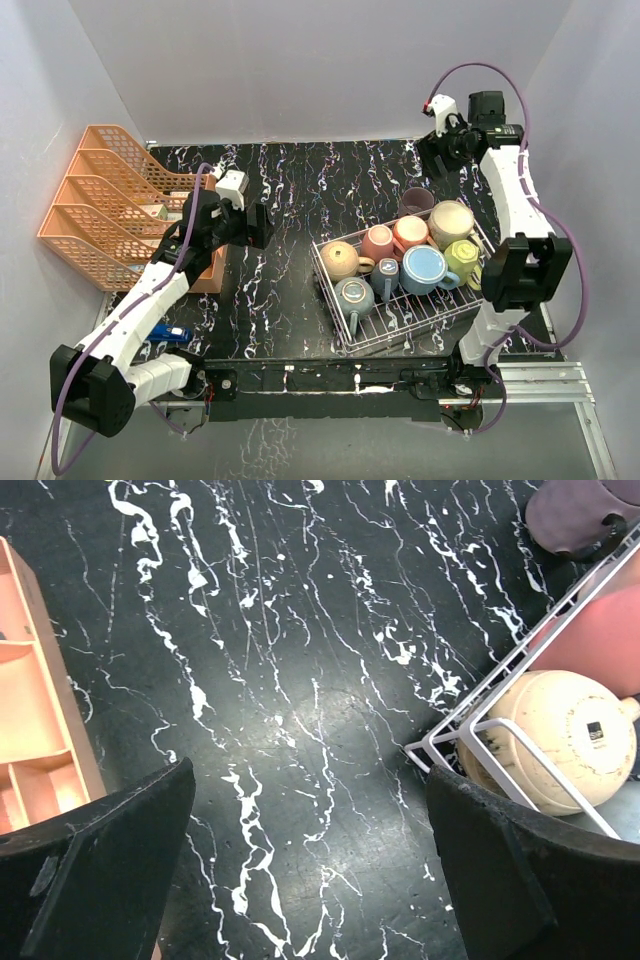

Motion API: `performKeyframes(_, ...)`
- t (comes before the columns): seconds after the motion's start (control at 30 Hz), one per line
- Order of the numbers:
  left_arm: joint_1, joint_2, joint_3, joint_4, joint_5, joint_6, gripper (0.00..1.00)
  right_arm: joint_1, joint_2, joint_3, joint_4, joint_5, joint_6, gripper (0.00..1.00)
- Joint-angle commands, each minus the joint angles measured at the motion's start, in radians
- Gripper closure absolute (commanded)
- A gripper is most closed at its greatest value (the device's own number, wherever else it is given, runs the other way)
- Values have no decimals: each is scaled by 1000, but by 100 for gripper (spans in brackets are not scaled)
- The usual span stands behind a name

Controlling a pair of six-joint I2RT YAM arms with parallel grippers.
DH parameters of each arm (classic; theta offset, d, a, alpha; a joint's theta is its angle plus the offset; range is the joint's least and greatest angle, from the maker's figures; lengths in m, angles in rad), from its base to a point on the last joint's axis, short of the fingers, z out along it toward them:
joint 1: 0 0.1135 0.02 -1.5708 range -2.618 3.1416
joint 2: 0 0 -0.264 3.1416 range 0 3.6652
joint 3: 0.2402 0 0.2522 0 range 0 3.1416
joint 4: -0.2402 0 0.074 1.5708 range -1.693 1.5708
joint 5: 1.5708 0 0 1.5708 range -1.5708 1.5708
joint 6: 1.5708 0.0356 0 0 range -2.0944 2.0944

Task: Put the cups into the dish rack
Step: Pick up the cup at the center of the board.

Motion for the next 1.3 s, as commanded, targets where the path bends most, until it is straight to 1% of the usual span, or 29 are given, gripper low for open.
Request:
performKeyframes(0.0, 5, -26, -8, -11, -62, 42, 3, 11, 66, 45, 9, 72, -2, 21)
performKeyframes(0.13, 3, -28, -9, -11, -70, 46, 3, 13, 106, 35, -26, 73, -21, 22)
performKeyframes(0.2, 5, -28, -11, -9, -67, 45, 3, 13, 128, 27, -31, 96, -29, 24)
performKeyframes(0.27, 5, -25, -11, -9, -67, 47, 3, 13, 164, 33, -29, 130, -29, 29)
performKeyframes(0.43, 4, -14, -11, -12, -73, 50, 3, 13, 237, 49, -11, 182, -21, 33)
performKeyframes(0.67, 5, -6, -13, -12, -76, 52, 3, 13, 306, 51, 17, 170, -4, 36)
performKeyframes(0.83, 4, 5, -15, -14, -83, 56, 3, 13, 346, 59, 59, 142, 10, 42)
performKeyframes(0.97, 4, 10, -15, -14, -86, 58, 3, 13, 374, 65, 62, 93, 14, 53)
performKeyframes(1.07, 4, 16, -16, -15, -91, 61, 3, 13, 374, 54, 78, 58, 9, 65)
performKeyframes(1.2, 5, 19, -17, -17, -96, 62, 3, 13, 355, 50, 104, 15, 6, 83)
performKeyframes(1.27, 5, 19, -17, -15, -98, 63, 3, 13, 338, 51, 124, -7, 7, 88)
